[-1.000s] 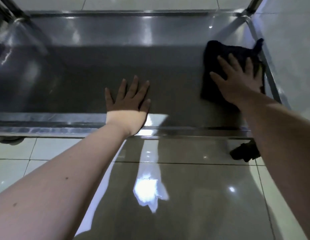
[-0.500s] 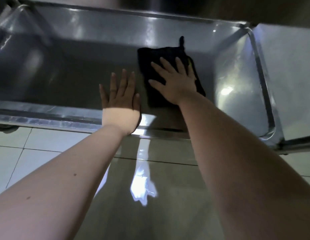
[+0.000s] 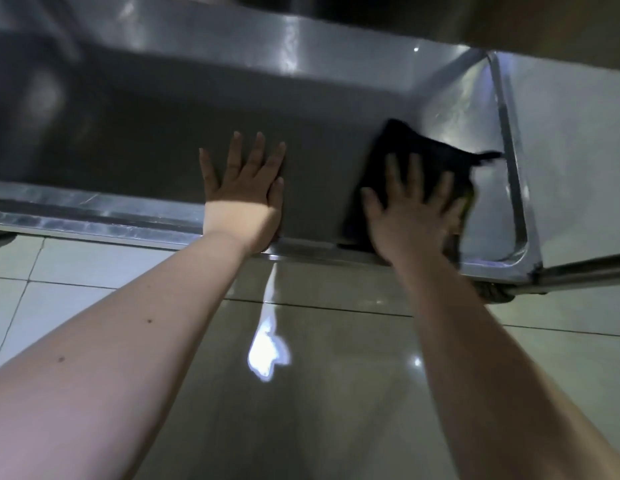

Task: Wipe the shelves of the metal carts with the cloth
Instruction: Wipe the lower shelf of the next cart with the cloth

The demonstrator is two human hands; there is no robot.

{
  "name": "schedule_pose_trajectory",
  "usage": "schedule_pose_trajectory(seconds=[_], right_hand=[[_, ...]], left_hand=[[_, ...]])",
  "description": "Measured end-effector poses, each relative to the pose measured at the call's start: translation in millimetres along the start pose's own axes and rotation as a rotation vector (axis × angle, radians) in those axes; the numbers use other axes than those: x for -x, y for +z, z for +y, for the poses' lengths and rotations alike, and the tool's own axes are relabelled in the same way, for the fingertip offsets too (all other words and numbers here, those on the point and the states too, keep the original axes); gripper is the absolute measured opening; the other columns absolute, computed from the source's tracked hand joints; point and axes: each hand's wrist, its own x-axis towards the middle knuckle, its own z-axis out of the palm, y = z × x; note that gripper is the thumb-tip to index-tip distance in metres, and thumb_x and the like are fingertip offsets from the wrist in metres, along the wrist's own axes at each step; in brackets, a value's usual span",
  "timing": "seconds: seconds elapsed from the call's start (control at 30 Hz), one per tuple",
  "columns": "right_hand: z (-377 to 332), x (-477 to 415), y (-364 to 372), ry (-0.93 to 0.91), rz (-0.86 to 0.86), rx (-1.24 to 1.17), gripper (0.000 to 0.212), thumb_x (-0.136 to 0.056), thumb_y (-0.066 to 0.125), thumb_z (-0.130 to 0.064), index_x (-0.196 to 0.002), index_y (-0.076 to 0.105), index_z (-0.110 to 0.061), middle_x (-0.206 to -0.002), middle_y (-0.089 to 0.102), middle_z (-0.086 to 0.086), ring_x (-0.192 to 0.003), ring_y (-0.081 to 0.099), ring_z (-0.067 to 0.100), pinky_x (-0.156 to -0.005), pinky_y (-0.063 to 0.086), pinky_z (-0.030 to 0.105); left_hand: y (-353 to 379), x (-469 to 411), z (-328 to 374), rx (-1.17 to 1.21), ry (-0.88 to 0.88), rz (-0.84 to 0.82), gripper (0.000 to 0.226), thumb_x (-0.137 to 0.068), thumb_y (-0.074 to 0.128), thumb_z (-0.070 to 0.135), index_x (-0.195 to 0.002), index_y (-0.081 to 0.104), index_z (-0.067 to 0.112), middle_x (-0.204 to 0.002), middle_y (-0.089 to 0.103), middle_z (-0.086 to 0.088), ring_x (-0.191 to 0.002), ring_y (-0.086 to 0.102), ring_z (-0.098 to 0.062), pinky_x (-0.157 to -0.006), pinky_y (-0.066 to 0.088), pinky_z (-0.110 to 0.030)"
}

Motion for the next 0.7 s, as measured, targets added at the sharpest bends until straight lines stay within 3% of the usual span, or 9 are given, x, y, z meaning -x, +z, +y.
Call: schedule_pose_trajectory(seconds=[0.1, 0.2, 0.27, 0.4, 0.5, 0.6, 0.7], right_hand=[[-68.3, 22.9, 6.1, -0.331, 0.013, -0.01, 0.065, -0.093, 0.016, -0.07, -0.151, -0.007, -0.049, -0.162, -0.014, -0.014, -0.147, -0.017, 0.037, -0.111, -0.008, 0.066], [-53.4, 11.6, 1.4, -0.462, -0.007, 0.006, 0.065, -0.09, 0.016, -0.074, -0.149, -0.005, -0.053, -0.162, -0.011, -0.018, -0.148, -0.015, 0.032, -0.115, -0.005, 0.061], [-3.9, -4.8, 0.6, -0.386, 0.041, 0.041, 0.065, -0.089, 0.015, -0.075, -0.149, -0.002, -0.054, -0.162, -0.005, -0.019, -0.15, -0.009, 0.03, -0.117, -0.004, 0.057], [95.9, -23.8, -7.8, 0.011, -0.008, -0.022, 0.065, -0.091, 0.022, -0.073, -0.148, -0.001, -0.055, -0.162, -0.006, -0.017, -0.15, -0.009, 0.029, -0.118, -0.004, 0.056], [94.0, -20.4, -8.5, 0.127, -0.022, -0.009, 0.066, -0.093, 0.021, -0.069, -0.151, -0.003, -0.05, -0.163, -0.008, -0.013, -0.149, -0.01, 0.035, -0.116, -0.002, 0.061], [28.0, -7.2, -5.4, 0.075, 0.021, -0.008, 0.067, -0.093, 0.016, -0.069, -0.152, -0.005, -0.046, -0.163, -0.009, -0.011, -0.148, -0.01, 0.038, -0.113, -0.004, 0.065], [-64.4, 19.6, 1.8, -0.201, 0.006, 0.009, 0.066, -0.095, 0.019, -0.064, -0.152, -0.01, -0.045, -0.161, -0.018, -0.011, -0.146, -0.018, 0.04, -0.111, -0.012, 0.066]], left_hand=[[-2.0, 1.4, -1.4, 0.03, -0.019, -0.009, 0.052, -0.103, 0.021, 0.037, -0.153, 0.009, 0.042, -0.164, 0.008, 0.004, -0.15, -0.005, -0.022, -0.116, -0.012, -0.056], [-3.2, 4.1, -4.0, 0.045, -0.057, -0.013, 0.051, -0.103, 0.019, 0.039, -0.153, 0.01, 0.042, -0.164, 0.007, 0.005, -0.15, -0.007, -0.021, -0.116, -0.012, -0.055], [-1.6, 4.4, -4.1, 0.047, -0.045, -0.016, 0.051, -0.103, 0.018, 0.041, -0.154, 0.011, 0.041, -0.163, 0.009, 0.005, -0.15, -0.005, -0.022, -0.116, -0.012, -0.056], [1.0, 1.0, -1.8, 0.026, -0.008, -0.001, 0.052, -0.103, 0.019, 0.043, -0.154, 0.016, 0.037, -0.163, 0.012, 0.004, -0.15, -0.004, -0.024, -0.115, -0.012, -0.058], [2.1, 0.1, 0.4, -0.001, 0.035, 0.001, 0.051, -0.103, 0.02, 0.043, -0.153, 0.021, 0.035, -0.163, 0.015, 0.003, -0.15, -0.002, -0.024, -0.115, -0.012, -0.059], [1.6, 0.1, 0.0, 0.021, 0.039, 0.026, 0.051, -0.102, 0.022, 0.042, -0.153, 0.025, 0.033, -0.162, 0.019, 0.001, -0.15, 0.001, -0.025, -0.115, -0.011, -0.059], [-0.1, 2.7, -3.0, 0.096, 0.039, 0.064, 0.056, -0.097, 0.02, 0.042, -0.151, 0.029, 0.033, -0.161, 0.022, 0.003, -0.15, 0.004, -0.022, -0.116, -0.012, -0.055]])
